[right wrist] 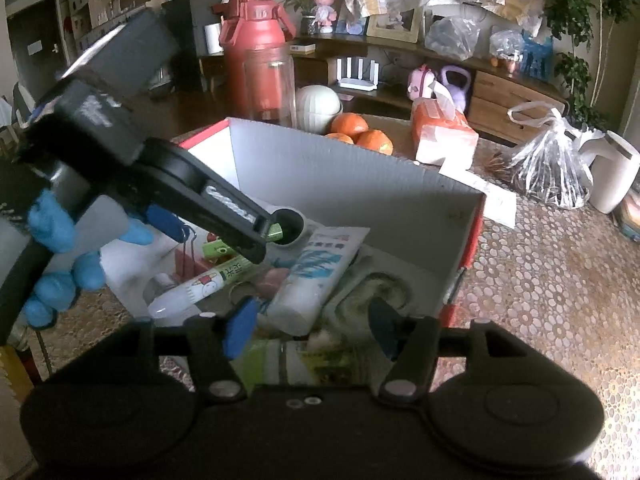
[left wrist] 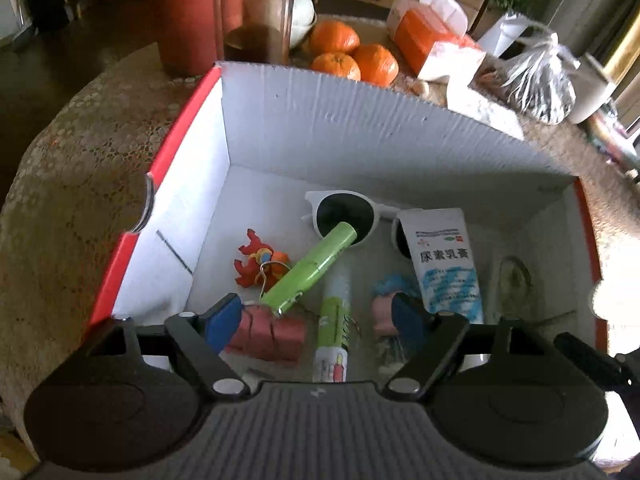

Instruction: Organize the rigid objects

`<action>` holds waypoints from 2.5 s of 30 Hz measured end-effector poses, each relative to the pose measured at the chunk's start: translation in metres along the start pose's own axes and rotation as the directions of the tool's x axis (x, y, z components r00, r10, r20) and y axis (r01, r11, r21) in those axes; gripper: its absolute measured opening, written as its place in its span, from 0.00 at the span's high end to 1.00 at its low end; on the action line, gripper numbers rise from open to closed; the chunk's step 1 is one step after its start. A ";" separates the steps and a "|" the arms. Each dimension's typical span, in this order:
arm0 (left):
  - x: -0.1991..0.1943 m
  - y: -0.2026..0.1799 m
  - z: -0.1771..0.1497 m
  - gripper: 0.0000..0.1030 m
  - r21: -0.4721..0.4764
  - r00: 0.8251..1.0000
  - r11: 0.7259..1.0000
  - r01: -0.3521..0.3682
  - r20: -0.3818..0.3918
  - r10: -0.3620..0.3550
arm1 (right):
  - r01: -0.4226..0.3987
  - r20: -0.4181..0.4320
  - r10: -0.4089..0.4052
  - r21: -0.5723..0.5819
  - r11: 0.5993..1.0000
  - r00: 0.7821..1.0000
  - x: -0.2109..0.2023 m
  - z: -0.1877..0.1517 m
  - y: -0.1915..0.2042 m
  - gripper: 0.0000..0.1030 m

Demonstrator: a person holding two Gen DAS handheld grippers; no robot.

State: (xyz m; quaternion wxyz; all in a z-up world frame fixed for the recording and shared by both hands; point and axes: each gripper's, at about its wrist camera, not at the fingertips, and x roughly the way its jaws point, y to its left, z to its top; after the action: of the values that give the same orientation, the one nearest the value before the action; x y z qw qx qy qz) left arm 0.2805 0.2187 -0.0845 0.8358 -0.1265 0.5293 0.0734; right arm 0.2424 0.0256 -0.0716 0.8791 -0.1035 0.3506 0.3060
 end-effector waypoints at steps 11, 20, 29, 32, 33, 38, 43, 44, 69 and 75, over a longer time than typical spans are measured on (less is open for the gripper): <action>-0.053 -0.005 -0.021 0.17 0.005 0.993 0.999 0.044 0.106 -0.044 | -0.005 0.046 0.003 0.046 0.999 0.999 -0.034 -0.002 -0.004 0.31; -0.094 -0.013 -0.046 0.04 0.051 0.971 0.997 0.051 0.232 -0.061 | -0.013 0.108 0.007 0.055 0.998 0.994 -0.070 -0.004 -0.002 0.14; -0.125 -0.018 -0.074 0.00 0.083 0.941 0.995 0.051 0.331 -0.076 | -0.050 0.168 0.034 0.089 0.995 0.985 -0.099 -0.012 -0.009 0.04; -0.132 -0.021 -0.081 0.00 0.088 0.931 0.995 0.057 0.354 -0.085 | -0.075 0.189 0.054 0.105 0.992 0.980 -0.108 -0.015 -0.012 0.03; -0.135 -0.021 -0.084 0.00 0.089 0.927 0.995 0.054 0.367 -0.084 | -0.080 0.197 0.057 0.110 0.991 0.979 -0.111 -0.016 -0.013 0.02; -0.146 -0.030 -0.099 0.00 0.108 0.907 0.994 0.015 0.417 -0.059 | -0.103 0.255 0.074 0.099 0.990 0.964 -0.129 -0.023 -0.014 0.00; -0.151 -0.042 -0.114 0.00 0.138 0.893 0.990 -0.034 0.448 -0.032 | -0.096 0.286 0.069 0.080 0.992 0.956 -0.142 -0.031 -0.014 0.00; -0.152 -0.043 -0.117 0.00 0.142 0.889 0.989 -0.044 0.457 -0.026 | -0.097 0.290 0.070 0.082 0.992 0.955 -0.143 -0.033 -0.015 0.00; -0.164 -0.058 -0.159 0.00 0.180 0.871 0.982 -0.064 0.490 -0.033 | -0.109 0.298 0.065 0.134 0.985 0.952 -0.156 -0.065 -0.025 0.00; -0.163 -0.064 -0.164 0.00 0.190 0.871 0.980 -0.058 0.489 -0.043 | -0.106 0.286 0.060 0.148 0.983 0.956 -0.155 -0.069 -0.026 0.00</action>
State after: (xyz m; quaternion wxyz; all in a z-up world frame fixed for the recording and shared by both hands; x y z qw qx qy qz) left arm 0.0850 0.1123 0.0047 0.9507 -0.0178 0.3051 0.0533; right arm 0.1320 -0.0944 -0.0171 0.9117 0.0273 0.2501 0.3247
